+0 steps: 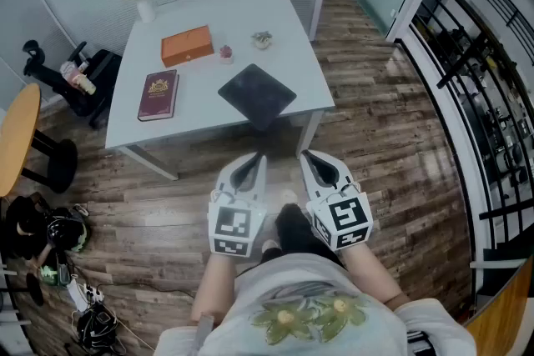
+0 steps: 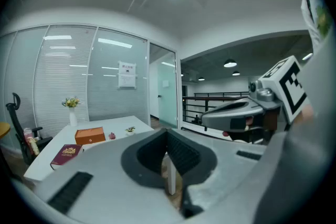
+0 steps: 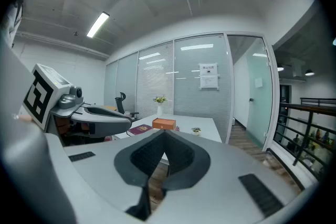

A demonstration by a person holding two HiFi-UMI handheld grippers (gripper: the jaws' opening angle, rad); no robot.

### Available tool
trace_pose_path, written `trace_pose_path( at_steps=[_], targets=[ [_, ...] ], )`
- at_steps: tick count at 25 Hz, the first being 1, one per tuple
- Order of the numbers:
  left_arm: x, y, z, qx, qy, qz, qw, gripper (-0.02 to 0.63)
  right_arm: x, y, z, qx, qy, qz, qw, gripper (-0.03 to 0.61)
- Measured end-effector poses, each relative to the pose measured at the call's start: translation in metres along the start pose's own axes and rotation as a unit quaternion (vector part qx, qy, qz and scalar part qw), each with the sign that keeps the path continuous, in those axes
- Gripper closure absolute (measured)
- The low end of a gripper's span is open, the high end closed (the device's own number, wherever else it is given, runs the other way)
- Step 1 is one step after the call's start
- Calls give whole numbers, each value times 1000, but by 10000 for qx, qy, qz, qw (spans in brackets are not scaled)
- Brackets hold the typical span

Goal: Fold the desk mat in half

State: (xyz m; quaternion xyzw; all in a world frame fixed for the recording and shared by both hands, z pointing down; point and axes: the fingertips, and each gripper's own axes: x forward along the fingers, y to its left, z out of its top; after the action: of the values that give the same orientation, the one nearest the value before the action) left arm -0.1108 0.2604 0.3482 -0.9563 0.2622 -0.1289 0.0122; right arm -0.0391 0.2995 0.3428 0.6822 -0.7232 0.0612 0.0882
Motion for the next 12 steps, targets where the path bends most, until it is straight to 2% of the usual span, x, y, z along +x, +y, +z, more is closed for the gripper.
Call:
trace_pose_path(
  at_steps=[12],
  targets=[
    [43, 24, 2, 27, 73, 44, 10000, 609, 42, -29, -2, 42, 60, 138, 9999, 560]
  ],
)
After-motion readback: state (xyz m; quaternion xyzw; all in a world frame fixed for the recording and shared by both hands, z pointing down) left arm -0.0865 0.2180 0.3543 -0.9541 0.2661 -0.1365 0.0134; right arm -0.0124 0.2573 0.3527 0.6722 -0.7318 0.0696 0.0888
